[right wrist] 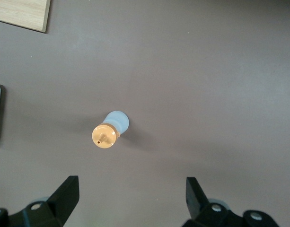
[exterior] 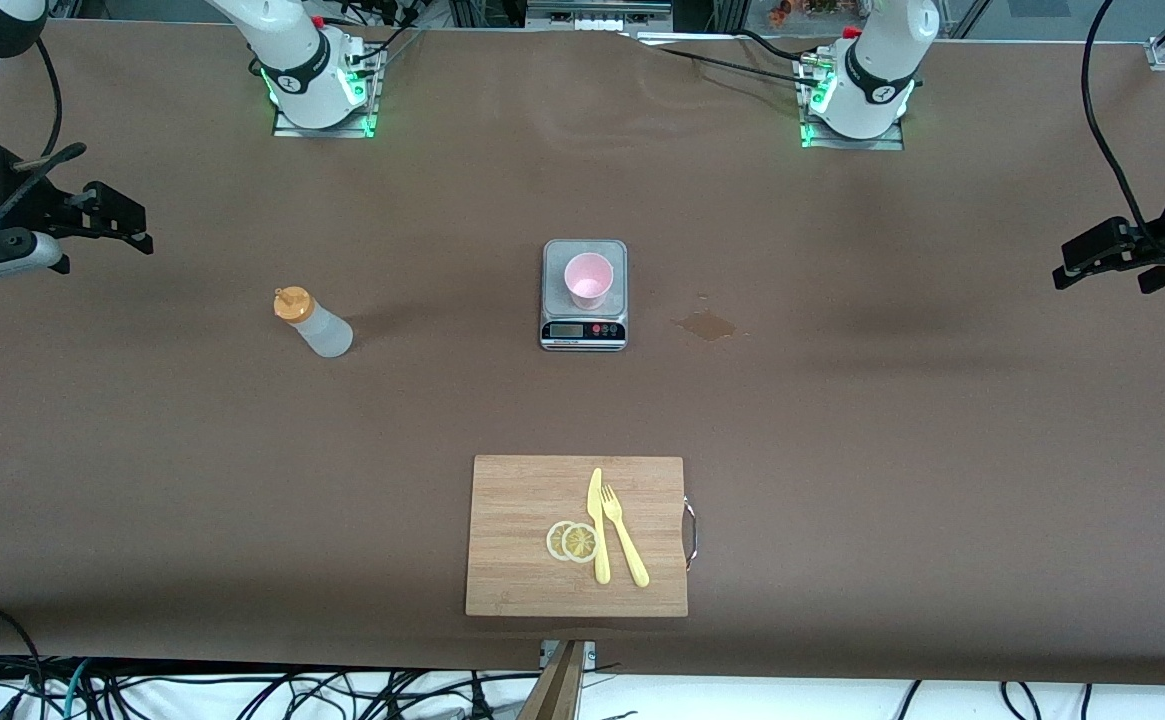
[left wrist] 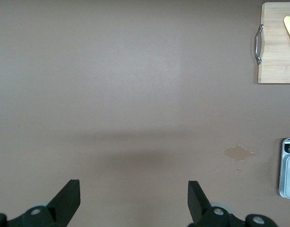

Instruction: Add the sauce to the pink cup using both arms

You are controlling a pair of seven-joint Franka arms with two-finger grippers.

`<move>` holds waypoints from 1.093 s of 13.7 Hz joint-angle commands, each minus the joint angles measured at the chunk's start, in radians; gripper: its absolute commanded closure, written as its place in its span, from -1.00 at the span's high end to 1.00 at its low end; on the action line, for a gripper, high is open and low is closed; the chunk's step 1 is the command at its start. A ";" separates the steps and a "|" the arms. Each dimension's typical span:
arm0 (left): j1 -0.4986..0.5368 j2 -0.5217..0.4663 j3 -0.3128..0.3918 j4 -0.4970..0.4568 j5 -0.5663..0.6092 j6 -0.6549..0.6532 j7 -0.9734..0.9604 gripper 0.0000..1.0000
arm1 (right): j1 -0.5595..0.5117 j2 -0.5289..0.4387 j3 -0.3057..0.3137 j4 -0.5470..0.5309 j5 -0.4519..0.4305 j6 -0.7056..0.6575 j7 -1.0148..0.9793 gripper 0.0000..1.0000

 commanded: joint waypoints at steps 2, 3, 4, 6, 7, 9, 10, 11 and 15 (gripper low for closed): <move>0.009 0.011 -0.004 0.029 -0.025 -0.021 0.008 1.00 | -0.003 -0.010 0.006 0.013 -0.013 -0.033 0.051 1.00; 0.009 0.011 -0.006 0.029 -0.025 -0.021 0.006 1.00 | -0.003 -0.010 0.006 0.024 -0.013 -0.053 0.059 1.00; 0.009 0.011 -0.006 0.029 -0.025 -0.021 0.008 1.00 | -0.003 -0.010 0.008 0.026 -0.015 -0.070 0.083 1.00; 0.009 0.011 -0.004 0.029 -0.025 -0.021 0.008 1.00 | -0.003 -0.008 0.008 0.029 -0.012 -0.074 0.104 1.00; 0.009 0.011 -0.006 0.029 -0.025 -0.021 0.008 1.00 | -0.003 -0.008 0.009 0.029 -0.015 -0.073 0.108 1.00; 0.009 0.011 -0.006 0.029 -0.025 -0.021 0.008 1.00 | -0.003 -0.005 0.008 0.033 -0.016 -0.074 0.108 1.00; 0.009 0.011 -0.006 0.029 -0.025 -0.021 0.008 1.00 | -0.003 -0.002 0.008 0.033 -0.018 -0.079 0.104 1.00; 0.009 0.011 -0.006 0.029 -0.025 -0.021 0.008 1.00 | -0.003 -0.001 0.008 0.036 -0.027 -0.082 0.102 1.00; 0.009 0.006 -0.009 0.029 -0.019 -0.033 0.011 1.00 | -0.004 0.003 0.006 0.073 -0.055 -0.080 0.102 1.00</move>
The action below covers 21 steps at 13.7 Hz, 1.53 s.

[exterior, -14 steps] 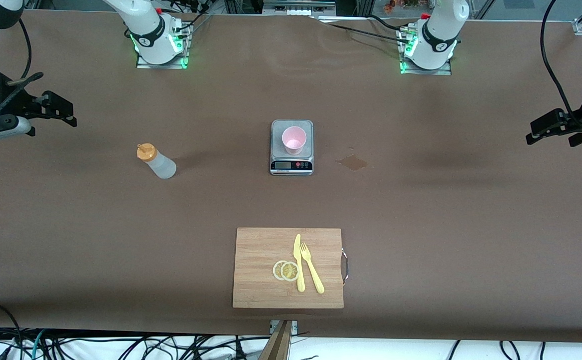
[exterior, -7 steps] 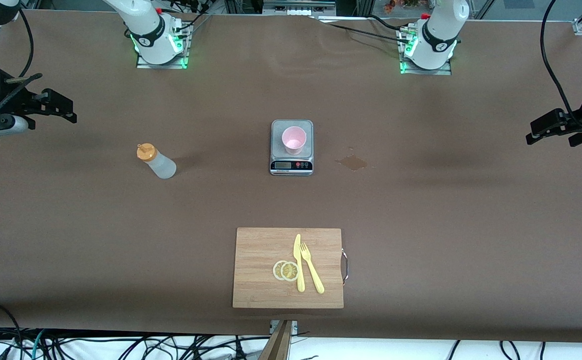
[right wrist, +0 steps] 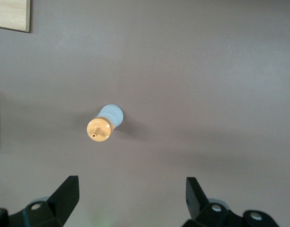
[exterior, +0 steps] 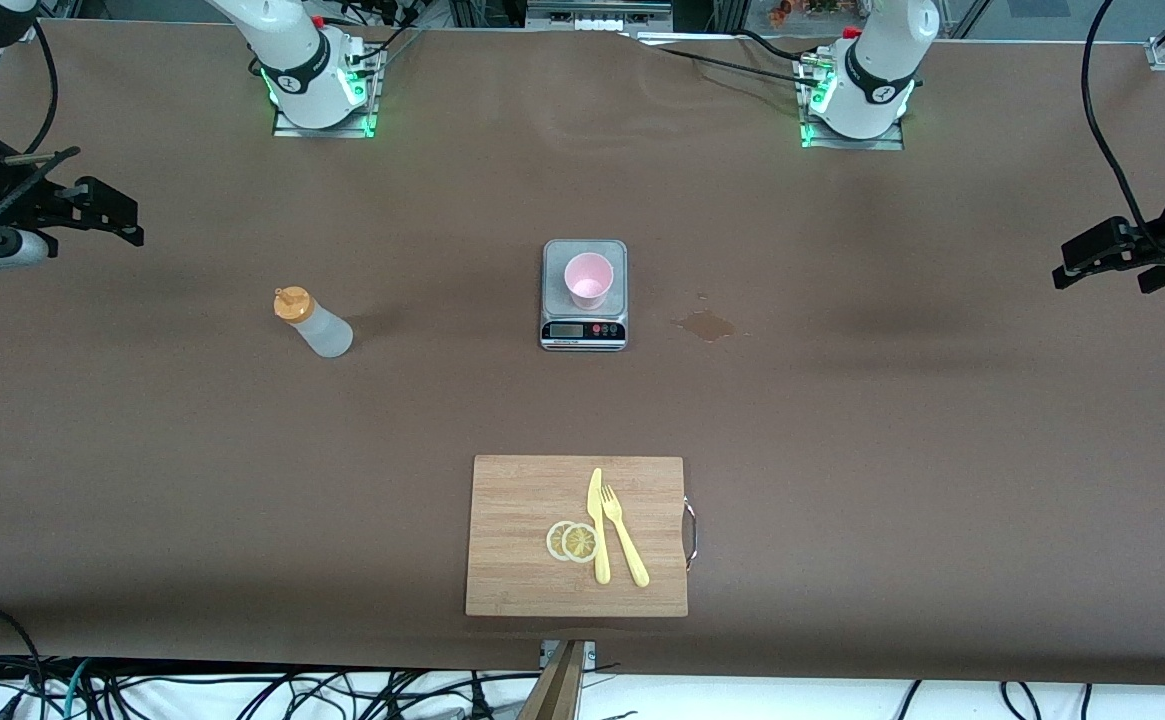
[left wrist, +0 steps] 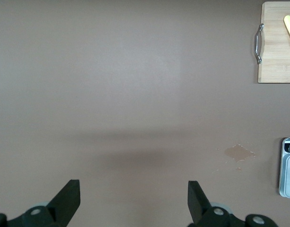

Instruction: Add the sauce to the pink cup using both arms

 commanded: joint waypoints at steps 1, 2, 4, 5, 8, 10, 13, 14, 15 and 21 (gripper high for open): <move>0.009 0.002 -0.012 0.029 -0.010 -0.052 0.012 1.00 | -0.004 0.003 0.006 0.041 -0.016 -0.025 0.013 1.00; 0.008 -0.003 -0.016 0.030 -0.010 -0.086 0.034 1.00 | -0.003 0.012 0.006 0.041 -0.013 -0.025 0.022 1.00; 0.008 -0.020 -0.016 0.031 -0.012 -0.130 0.093 1.00 | -0.003 0.013 0.007 0.041 -0.004 -0.025 0.026 1.00; 0.008 -0.031 -0.021 0.027 -0.013 -0.134 0.092 1.00 | -0.003 0.016 0.007 0.041 -0.004 -0.026 0.026 1.00; 0.008 -0.067 -0.053 -0.023 -0.009 -0.131 0.072 1.00 | -0.001 0.023 0.007 0.040 -0.003 -0.026 0.027 1.00; 0.008 -0.068 -0.056 -0.023 -0.007 -0.129 0.058 1.00 | 0.005 0.027 0.007 0.041 -0.003 -0.025 0.030 1.00; 0.008 -0.069 -0.056 -0.022 -0.007 -0.134 0.058 1.00 | 0.005 0.029 0.007 0.040 0.000 -0.025 0.030 1.00; 0.008 -0.068 -0.056 -0.022 -0.007 -0.134 0.058 1.00 | 0.005 0.029 0.009 0.040 0.000 -0.026 0.030 1.00; 0.008 -0.068 -0.056 -0.020 -0.007 -0.134 0.058 1.00 | 0.005 0.027 0.009 0.041 0.000 -0.026 0.029 1.00; 0.011 -0.068 -0.056 -0.017 -0.007 -0.137 0.058 1.00 | 0.002 0.021 0.006 0.041 0.002 -0.060 0.019 1.00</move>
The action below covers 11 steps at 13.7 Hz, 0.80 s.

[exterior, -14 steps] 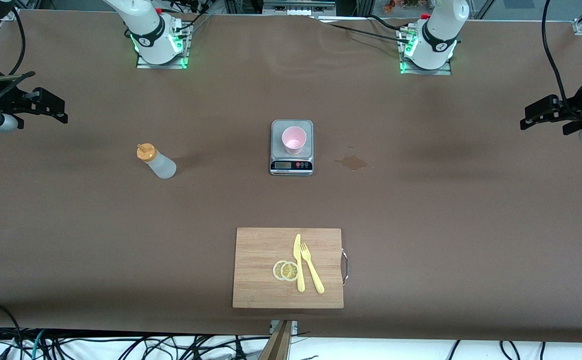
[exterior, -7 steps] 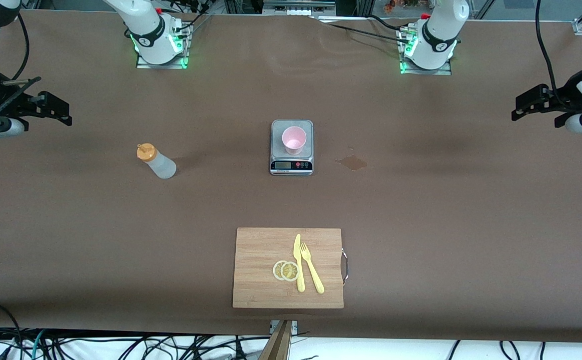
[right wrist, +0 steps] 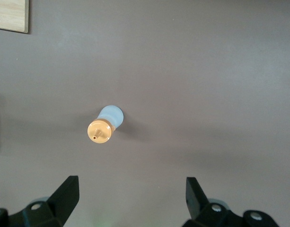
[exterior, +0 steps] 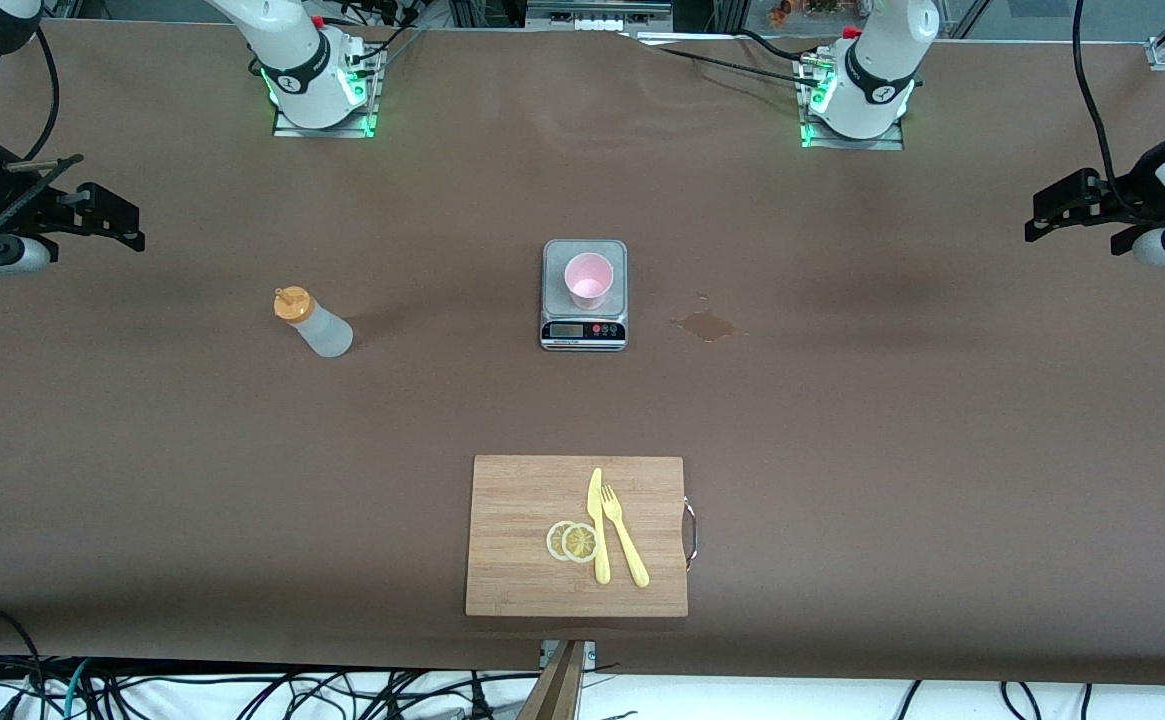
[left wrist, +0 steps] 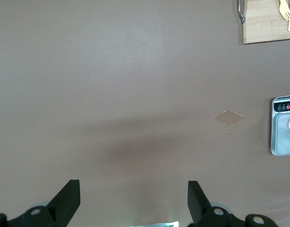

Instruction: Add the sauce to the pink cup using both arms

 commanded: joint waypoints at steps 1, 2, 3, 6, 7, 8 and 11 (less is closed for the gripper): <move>0.007 -0.021 -0.007 -0.014 -0.007 -0.008 0.001 1.00 | -0.001 -0.001 0.001 0.022 0.001 -0.045 0.005 1.00; 0.004 -0.020 -0.008 -0.014 -0.007 -0.009 0.001 1.00 | -0.001 -0.001 0.001 0.023 0.000 -0.047 -0.001 1.00; 0.006 -0.022 -0.008 -0.014 -0.007 -0.011 0.001 1.00 | -0.001 -0.001 0.001 0.025 0.000 -0.047 -0.006 1.00; 0.000 -0.022 -0.005 -0.017 -0.007 -0.009 0.001 1.00 | -0.001 0.001 -0.001 0.026 -0.002 -0.038 -0.004 1.00; 0.001 -0.021 -0.007 -0.016 -0.007 -0.009 0.001 1.00 | -0.001 0.002 -0.001 0.028 -0.005 -0.033 -0.004 1.00; 0.001 -0.019 -0.007 -0.014 -0.007 -0.009 0.001 1.00 | -0.001 0.002 -0.001 0.028 -0.007 -0.031 -0.003 1.00; -0.042 -0.019 0.022 -0.014 -0.004 -0.009 0.001 1.00 | -0.001 0.004 0.001 0.028 -0.011 -0.030 -0.003 1.00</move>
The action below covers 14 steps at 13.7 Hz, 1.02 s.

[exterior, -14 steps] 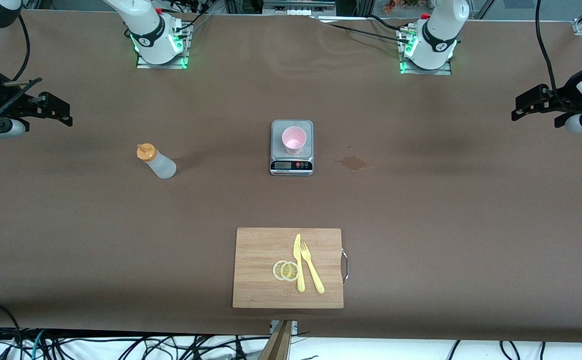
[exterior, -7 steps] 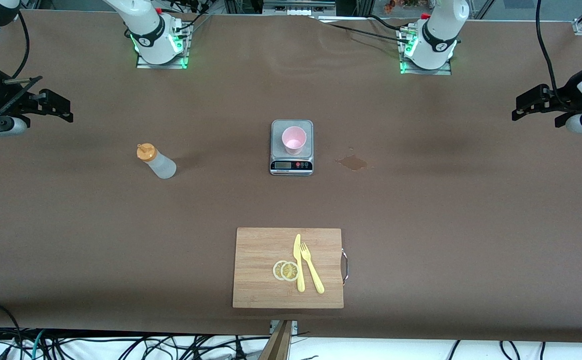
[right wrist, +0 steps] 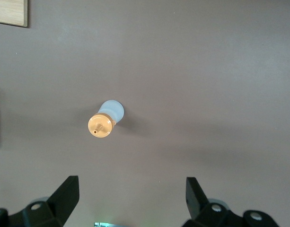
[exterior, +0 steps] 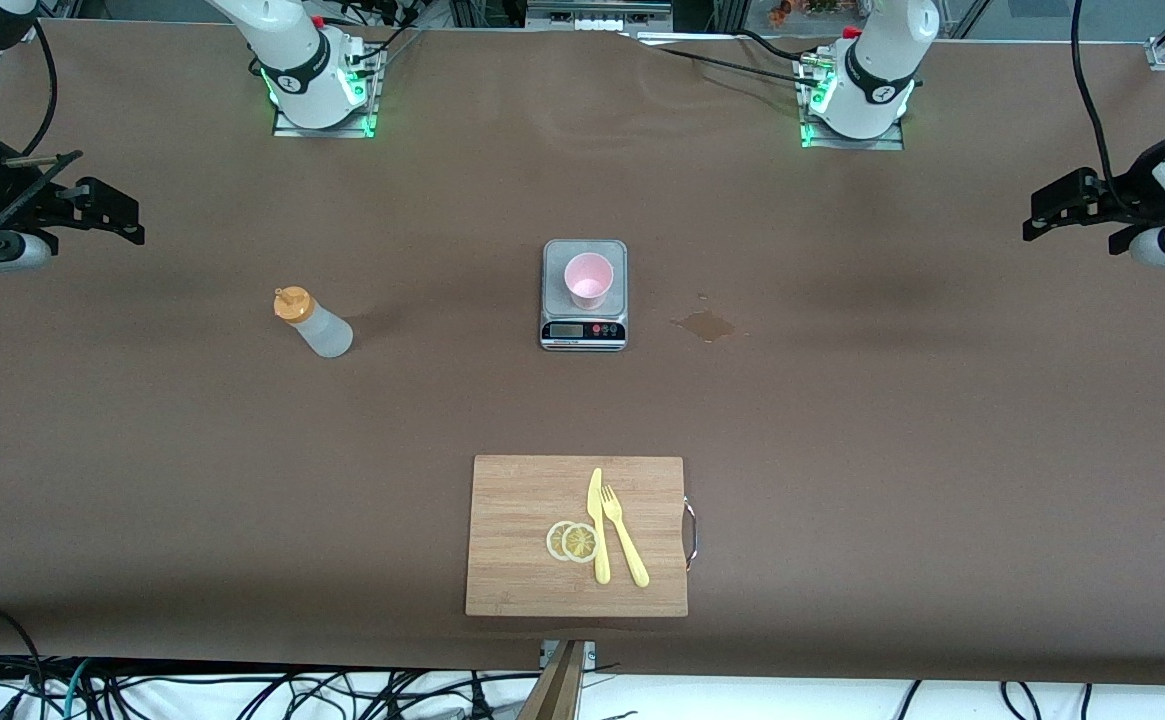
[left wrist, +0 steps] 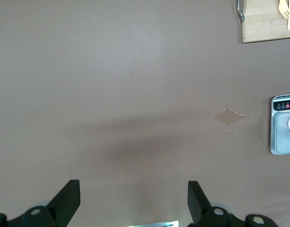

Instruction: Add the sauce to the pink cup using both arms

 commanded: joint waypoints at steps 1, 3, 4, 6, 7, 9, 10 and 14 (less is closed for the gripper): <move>-0.086 -0.019 0.072 -0.014 0.007 -0.007 -0.001 1.00 | 0.000 0.002 0.001 0.021 -0.011 -0.011 0.003 1.00; -0.119 -0.019 0.092 -0.016 0.010 -0.008 -0.015 1.00 | 0.000 0.002 0.004 0.032 -0.011 -0.013 0.011 1.00; -0.119 -0.019 0.092 -0.016 0.010 -0.008 -0.025 1.00 | 0.000 0.002 0.004 0.033 -0.009 -0.011 0.011 1.00; -0.107 -0.020 0.091 -0.014 0.010 -0.008 -0.024 1.00 | 0.000 0.002 0.002 0.033 -0.008 -0.011 0.011 1.00; -0.105 -0.022 0.091 -0.014 0.010 -0.011 -0.024 1.00 | 0.000 0.002 0.002 0.033 -0.008 -0.011 0.011 1.00; -0.107 -0.021 0.091 -0.013 0.010 -0.013 -0.024 1.00 | 0.000 0.002 0.002 0.033 -0.006 -0.010 0.011 1.00; -0.107 -0.020 0.089 -0.011 0.008 -0.013 -0.024 1.00 | 0.000 0.002 0.002 0.033 -0.006 -0.010 0.011 1.00; -0.107 -0.020 0.088 -0.011 0.010 -0.013 -0.022 1.00 | 0.000 0.004 0.002 0.033 -0.006 -0.007 0.011 1.00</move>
